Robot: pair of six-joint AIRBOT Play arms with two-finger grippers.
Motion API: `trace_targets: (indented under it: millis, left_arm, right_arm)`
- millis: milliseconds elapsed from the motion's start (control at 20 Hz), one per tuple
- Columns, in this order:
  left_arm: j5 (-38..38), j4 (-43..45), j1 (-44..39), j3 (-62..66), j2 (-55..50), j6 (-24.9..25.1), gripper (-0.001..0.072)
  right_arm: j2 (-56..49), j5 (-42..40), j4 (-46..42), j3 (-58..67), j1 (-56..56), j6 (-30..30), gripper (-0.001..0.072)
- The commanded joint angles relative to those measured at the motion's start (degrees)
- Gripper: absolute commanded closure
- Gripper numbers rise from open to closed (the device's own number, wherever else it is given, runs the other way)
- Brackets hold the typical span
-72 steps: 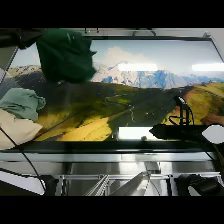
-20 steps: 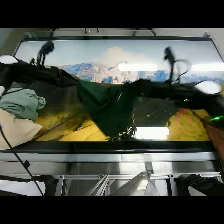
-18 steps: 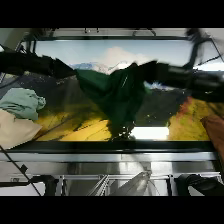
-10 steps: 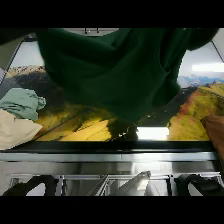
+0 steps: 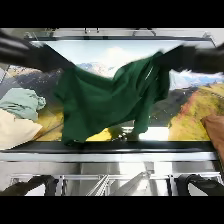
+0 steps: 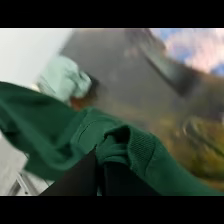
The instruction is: Fold the shirts.
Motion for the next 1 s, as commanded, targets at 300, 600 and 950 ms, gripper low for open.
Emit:
trace_targets:
  millis: [300,600,950]
  left_arm:
    - [-10.4,0.7,12.4,-9.7,-21.0,-1.9,0.037]
    - [-6.2,3.0,20.9,-33.7,-8.5,0.1,0.0362]
    - [9.7,13.2,22.2,-49.0,-3.2,-2.2,0.0361]
  right_arm:
    - [-18.1,7.4,-13.8,-5.4,-5.9,0.8,0.0252]
    - [-16.1,5.5,-13.2,-19.7,1.8,0.4,0.025]
    - [-20.4,-16.9,-3.4,-25.6,13.7,-0.3,0.0251]
